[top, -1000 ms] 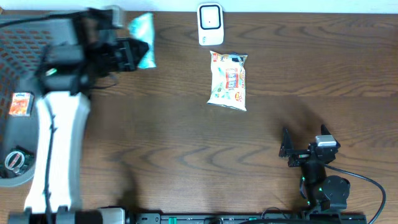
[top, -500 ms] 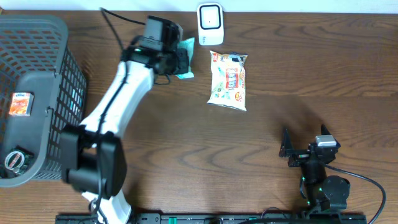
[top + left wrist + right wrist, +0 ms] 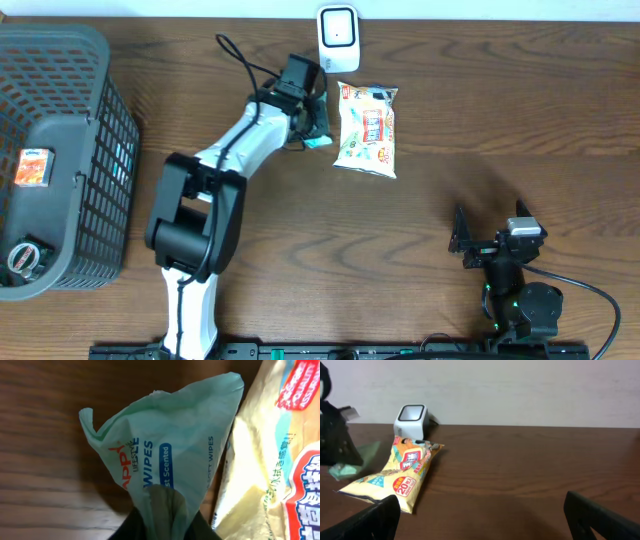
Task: Scan the item barcode
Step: 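Hold the green pack at the scanner and release it on the table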
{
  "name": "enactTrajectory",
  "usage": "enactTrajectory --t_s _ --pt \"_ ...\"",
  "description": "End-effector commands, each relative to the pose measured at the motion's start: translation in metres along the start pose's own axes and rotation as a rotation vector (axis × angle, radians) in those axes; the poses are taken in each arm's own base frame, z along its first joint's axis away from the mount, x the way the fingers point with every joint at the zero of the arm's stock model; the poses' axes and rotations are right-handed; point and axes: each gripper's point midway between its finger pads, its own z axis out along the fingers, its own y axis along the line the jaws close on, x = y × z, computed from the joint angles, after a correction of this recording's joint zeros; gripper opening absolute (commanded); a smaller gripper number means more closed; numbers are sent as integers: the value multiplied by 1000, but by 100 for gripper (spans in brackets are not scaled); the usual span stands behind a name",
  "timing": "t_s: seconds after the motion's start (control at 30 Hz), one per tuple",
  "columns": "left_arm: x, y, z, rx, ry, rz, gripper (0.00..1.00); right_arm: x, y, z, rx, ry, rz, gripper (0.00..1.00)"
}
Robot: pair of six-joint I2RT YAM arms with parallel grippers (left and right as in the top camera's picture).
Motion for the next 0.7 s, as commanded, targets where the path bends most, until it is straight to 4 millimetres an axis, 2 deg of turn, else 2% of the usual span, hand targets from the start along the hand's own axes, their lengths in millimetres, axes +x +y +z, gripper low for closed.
enactTrajectory --t_s 0.0,0.13,0.27,0.3,0.4,0.5,0.67 --pt "0 -4 3 -7 -11 -3 21 0 2 0 -7 0 -9 99" --pt "-1 -6 3 -3 -17 -1 26 0 2 0 -7 0 -9 99" --pt "-12 -9 -9 12 -49 22 47 0 2 0 -7 0 -9 99" --pt "-22 -13 -23 26 -81 24 57 0 2 0 -7 0 -9 99" --pt "-40 -19 -57 58 -152 20 62 0 2 0 -7 0 -9 99" --pt "-57 -24 -98 88 -229 26 63 0 2 0 -7 0 -9 99" --pt "-84 -17 -186 115 -391 44 63 0 2 0 -7 0 -9 99"
